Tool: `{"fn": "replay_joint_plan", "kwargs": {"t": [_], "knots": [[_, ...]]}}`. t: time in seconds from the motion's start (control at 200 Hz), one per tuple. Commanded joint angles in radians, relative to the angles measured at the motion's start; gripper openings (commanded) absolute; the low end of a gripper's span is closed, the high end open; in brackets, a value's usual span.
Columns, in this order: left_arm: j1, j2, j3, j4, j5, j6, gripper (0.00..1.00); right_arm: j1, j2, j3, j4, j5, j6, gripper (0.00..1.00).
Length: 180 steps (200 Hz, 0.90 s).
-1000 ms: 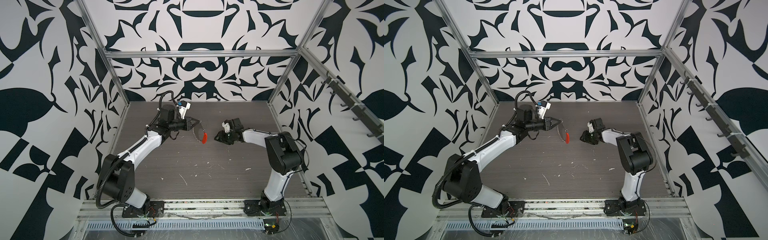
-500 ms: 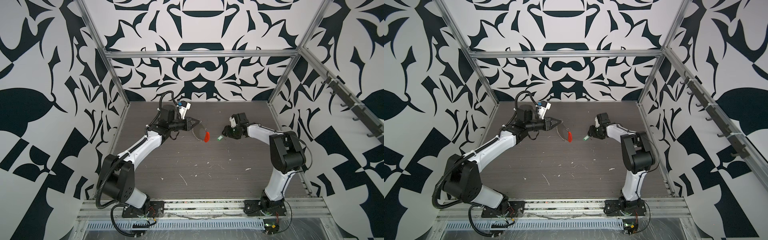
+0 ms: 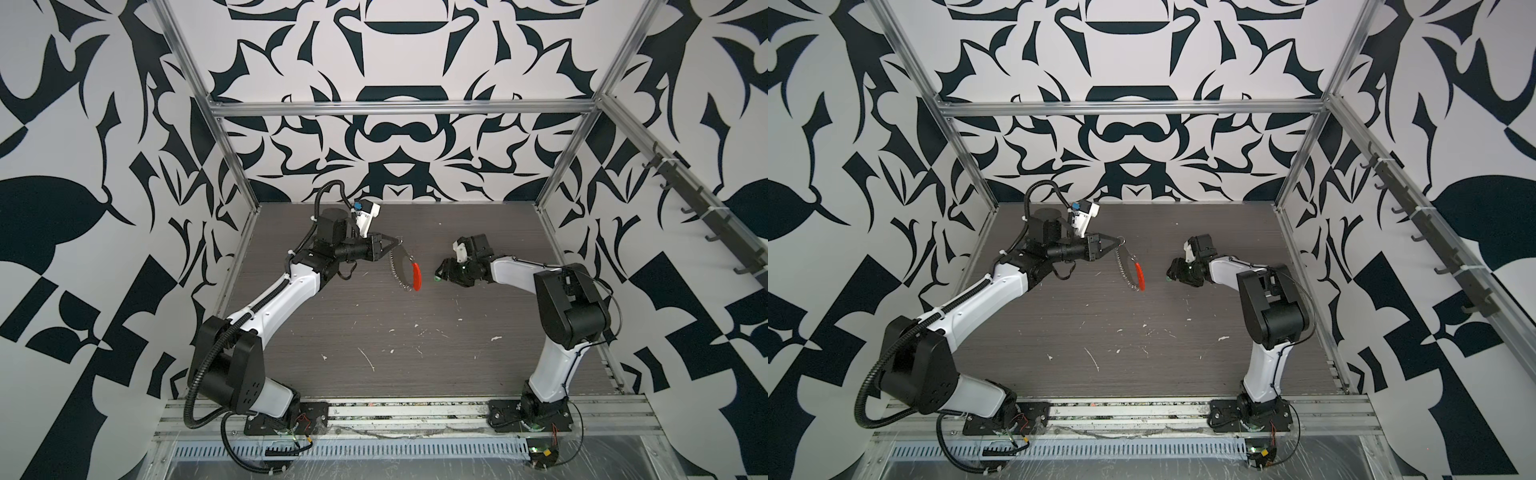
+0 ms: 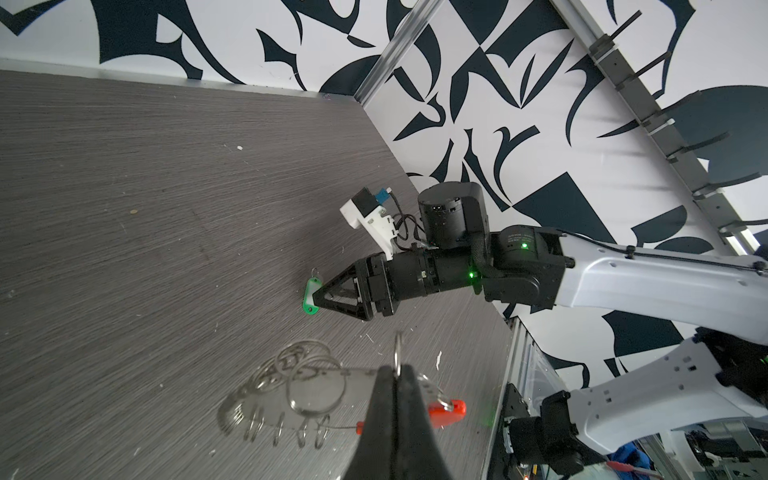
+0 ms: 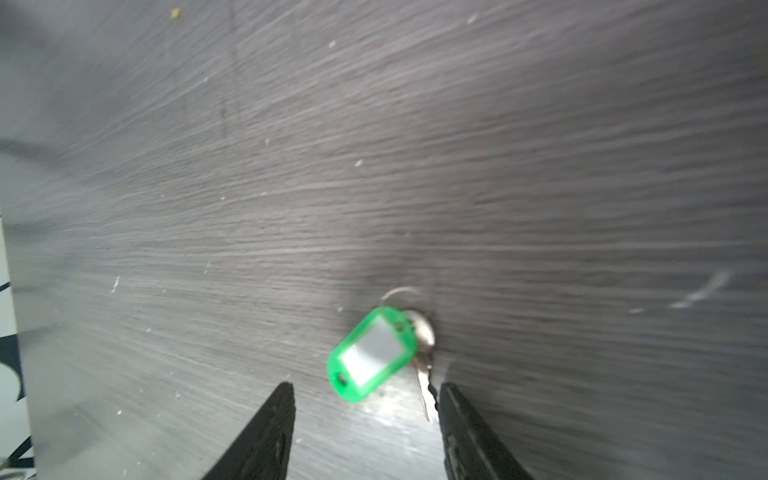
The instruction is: Put the keys on the keyring
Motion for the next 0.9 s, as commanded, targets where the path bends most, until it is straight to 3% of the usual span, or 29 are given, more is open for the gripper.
{"fn": "replay_joint_plan", "kwargs": {"t": [0.0, 0.3, 0.43, 0.55, 0.895], "knots": [[0.003, -0.015, 0.000, 0.008, 0.006, 0.004, 0.00, 0.040, -0.011, -0.009, 0.019, -0.032, 0.055, 0.59], [0.002, -0.006, 0.014, 0.003, 0.011, -0.005, 0.00, 0.082, 0.027, 0.069, 0.037, -0.034, 0.048, 0.59], [0.002, -0.015, 0.005, -0.010, 0.006, 0.006, 0.00, 0.046, -0.048, 0.072, -0.034, 0.028, -0.059, 0.59], [0.003, -0.008, 0.006, 0.006, 0.003, 0.004, 0.00, -0.032, -0.057, 0.078, -0.030, -0.011, -0.086, 0.59], [0.003, 0.019, 0.030, 0.022, 0.039, -0.026, 0.00, -0.101, 0.167, 0.289, -0.076, -0.120, -0.098, 0.62]]}}
